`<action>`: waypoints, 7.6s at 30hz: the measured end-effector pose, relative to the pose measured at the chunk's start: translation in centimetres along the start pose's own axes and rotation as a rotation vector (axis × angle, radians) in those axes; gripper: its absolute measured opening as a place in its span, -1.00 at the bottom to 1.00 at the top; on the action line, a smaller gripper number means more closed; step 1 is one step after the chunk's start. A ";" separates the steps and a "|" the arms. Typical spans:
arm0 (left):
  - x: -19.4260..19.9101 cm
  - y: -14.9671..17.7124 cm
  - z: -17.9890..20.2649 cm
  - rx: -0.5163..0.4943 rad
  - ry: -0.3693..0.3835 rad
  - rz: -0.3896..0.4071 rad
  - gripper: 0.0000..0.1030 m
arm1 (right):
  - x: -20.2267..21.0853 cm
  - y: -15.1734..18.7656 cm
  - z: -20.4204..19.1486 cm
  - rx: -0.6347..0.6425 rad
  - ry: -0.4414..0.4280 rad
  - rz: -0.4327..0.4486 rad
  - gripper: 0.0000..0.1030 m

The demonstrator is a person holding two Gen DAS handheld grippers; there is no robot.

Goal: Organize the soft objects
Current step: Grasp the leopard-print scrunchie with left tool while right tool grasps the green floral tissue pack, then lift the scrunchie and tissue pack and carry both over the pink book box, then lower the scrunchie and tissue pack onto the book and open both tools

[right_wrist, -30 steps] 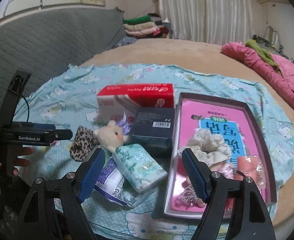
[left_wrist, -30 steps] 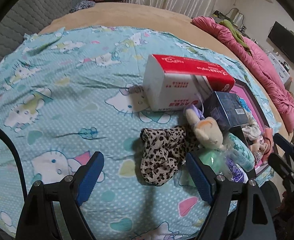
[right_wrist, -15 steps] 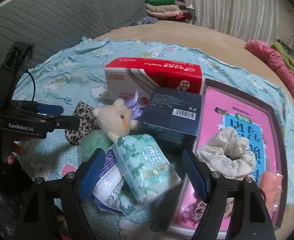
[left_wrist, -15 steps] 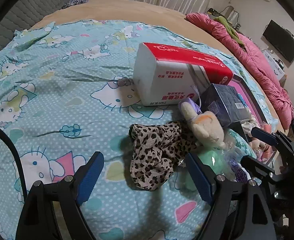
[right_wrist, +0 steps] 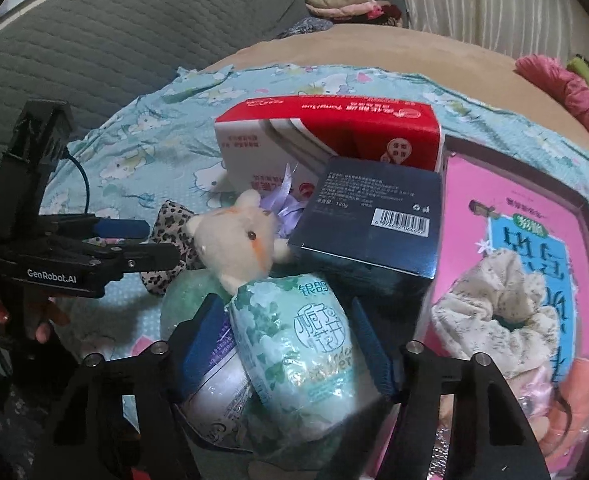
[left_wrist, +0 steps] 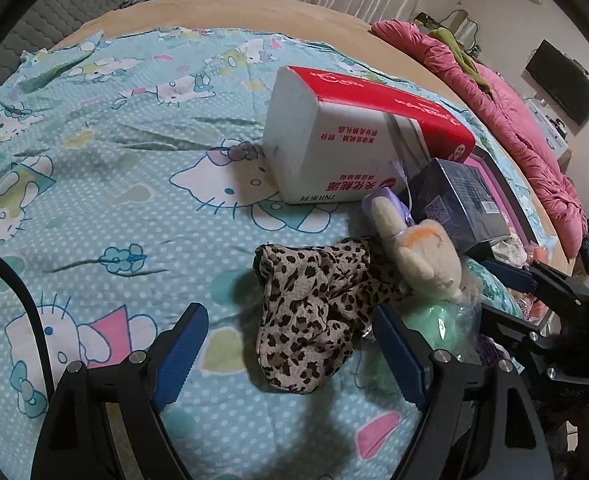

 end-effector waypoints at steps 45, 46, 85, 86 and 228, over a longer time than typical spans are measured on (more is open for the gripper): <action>7.5 -1.3 0.4 0.045 0.021 0.236 -0.84 | 5.5 -0.2 0.6 -0.104 -0.068 0.214 -0.14; 8.0 -1.5 0.6 0.044 0.021 0.243 -0.84 | 5.7 -0.2 0.7 -0.107 -0.070 0.219 -0.14; 11.4 -3.2 19.9 -0.256 0.077 0.266 -0.84 | 18.6 4.4 13.6 -0.445 0.131 0.531 -0.15; 11.3 -3.2 20.2 -0.259 0.079 0.262 -0.84 | 18.6 4.5 13.8 -0.452 0.137 0.531 -0.15; -2.5 -0.7 24.9 -0.364 0.046 -0.010 -0.16 | 11.9 5.5 16.2 -0.443 0.238 0.397 0.25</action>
Point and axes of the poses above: each gripper's, at about its wrist camera, not at the fingertips, and x roughly against the way its jaws point, z to its right, y to its underside, the point moved 5 cm from there along -x, roughly the way its jaws point, and after that the axes turned 3 degrees about -z, right-handed, at the moved point
